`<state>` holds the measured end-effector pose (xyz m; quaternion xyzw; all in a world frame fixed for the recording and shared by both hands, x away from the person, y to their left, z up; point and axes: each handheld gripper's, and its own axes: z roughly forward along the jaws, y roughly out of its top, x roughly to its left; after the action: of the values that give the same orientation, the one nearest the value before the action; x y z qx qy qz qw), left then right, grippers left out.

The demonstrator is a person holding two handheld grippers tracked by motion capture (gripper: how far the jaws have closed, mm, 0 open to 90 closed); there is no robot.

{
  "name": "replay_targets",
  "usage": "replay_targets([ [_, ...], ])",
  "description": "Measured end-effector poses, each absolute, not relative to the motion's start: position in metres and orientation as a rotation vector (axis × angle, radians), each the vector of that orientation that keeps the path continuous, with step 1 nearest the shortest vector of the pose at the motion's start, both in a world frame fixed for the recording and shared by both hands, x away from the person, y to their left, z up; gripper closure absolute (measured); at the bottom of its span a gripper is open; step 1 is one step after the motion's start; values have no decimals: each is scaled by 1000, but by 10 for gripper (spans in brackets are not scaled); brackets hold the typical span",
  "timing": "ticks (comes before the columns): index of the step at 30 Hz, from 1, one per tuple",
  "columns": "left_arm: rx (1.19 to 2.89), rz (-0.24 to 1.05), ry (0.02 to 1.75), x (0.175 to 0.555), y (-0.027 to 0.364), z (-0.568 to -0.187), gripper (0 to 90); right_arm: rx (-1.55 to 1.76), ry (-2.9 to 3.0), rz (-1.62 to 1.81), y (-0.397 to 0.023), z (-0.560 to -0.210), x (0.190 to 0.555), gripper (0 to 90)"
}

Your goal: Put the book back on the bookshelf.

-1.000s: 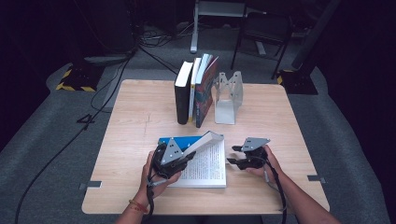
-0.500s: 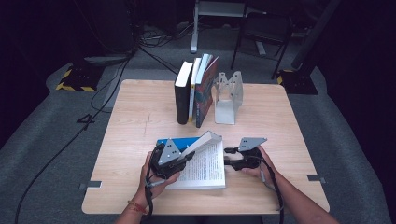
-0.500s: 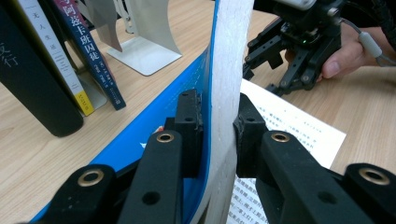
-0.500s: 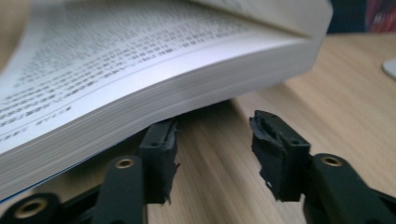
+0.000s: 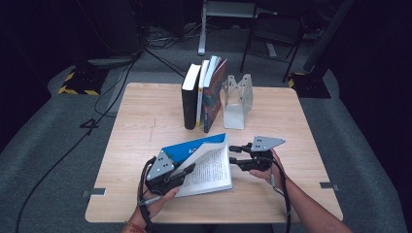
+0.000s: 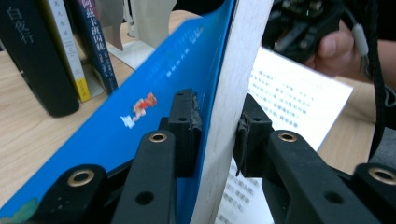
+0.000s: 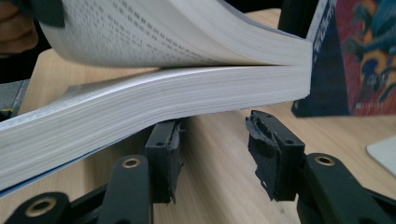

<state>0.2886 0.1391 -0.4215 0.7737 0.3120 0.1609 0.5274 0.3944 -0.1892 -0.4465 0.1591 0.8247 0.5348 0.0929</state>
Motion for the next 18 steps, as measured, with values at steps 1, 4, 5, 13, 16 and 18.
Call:
replay_targets([
  [1,1867,406,743,284,139,-423,724,457,2440,1580,-187,-443,393,541],
  [4,1865,403,766,276,140,-428,693,436,2428,1598,-183,-437,390,540],
  [5,1865,403,766,276,140,-428,674,436,2428,1598,-183,-437,390,540],
  [13,1866,368,770,277,142,-432,705,404,2409,1605,-174,-431,387,541],
  [16,1825,312,753,284,143,-433,713,389,2371,1633,-178,-424,385,541],
  [18,1823,302,734,288,138,-431,713,384,2349,1673,-182,-418,385,540],
])
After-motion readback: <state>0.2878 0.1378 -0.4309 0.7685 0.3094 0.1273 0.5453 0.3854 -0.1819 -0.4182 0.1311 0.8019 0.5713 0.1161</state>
